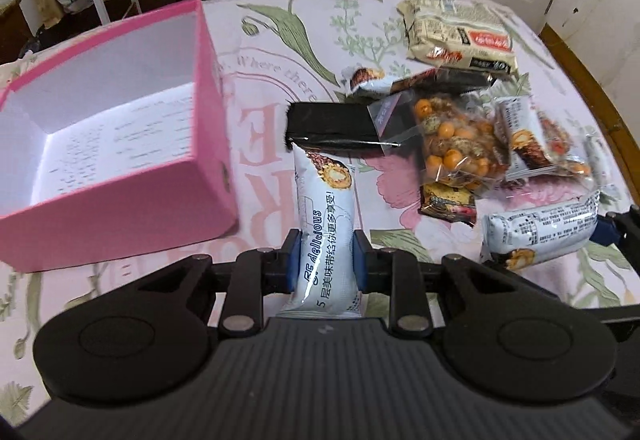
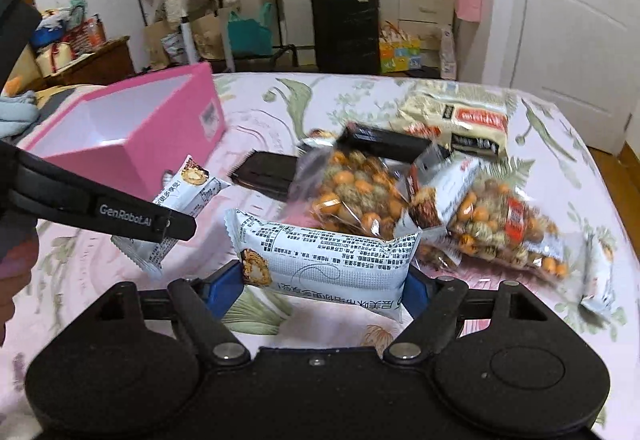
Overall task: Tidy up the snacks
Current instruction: 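Carry the wafer bar over the pink box and open the left gripper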
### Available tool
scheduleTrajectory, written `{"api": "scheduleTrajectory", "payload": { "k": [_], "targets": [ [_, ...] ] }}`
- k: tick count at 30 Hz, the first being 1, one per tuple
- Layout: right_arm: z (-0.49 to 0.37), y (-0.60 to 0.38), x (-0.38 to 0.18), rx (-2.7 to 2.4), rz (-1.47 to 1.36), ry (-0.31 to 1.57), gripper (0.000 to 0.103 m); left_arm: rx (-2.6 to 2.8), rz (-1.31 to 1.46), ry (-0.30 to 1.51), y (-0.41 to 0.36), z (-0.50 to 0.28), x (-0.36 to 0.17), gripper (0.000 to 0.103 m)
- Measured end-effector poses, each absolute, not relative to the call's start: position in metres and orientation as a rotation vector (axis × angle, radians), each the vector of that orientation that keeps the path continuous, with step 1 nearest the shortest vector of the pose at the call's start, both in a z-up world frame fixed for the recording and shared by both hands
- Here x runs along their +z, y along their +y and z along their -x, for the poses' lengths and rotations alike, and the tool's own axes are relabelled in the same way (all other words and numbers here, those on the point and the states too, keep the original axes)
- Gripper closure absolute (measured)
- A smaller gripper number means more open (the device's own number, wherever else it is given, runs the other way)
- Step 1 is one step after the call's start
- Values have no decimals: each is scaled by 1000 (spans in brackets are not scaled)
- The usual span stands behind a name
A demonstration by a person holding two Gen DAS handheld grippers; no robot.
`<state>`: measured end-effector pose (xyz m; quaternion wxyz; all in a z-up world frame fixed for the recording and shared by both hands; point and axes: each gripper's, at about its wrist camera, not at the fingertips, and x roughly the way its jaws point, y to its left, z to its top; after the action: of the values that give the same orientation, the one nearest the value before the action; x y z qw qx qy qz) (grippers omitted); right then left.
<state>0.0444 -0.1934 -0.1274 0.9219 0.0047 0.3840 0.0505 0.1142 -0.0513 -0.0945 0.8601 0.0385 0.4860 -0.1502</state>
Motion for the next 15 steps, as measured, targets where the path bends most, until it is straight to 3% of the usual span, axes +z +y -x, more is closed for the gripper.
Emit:
{"api": "scheduleTrajectory", "payload": {
  "k": [15],
  "targets": [
    [-44, -145, -43, 292, 62, 728, 19, -258, -115, 867, 20, -85, 4, 78]
  ]
}}
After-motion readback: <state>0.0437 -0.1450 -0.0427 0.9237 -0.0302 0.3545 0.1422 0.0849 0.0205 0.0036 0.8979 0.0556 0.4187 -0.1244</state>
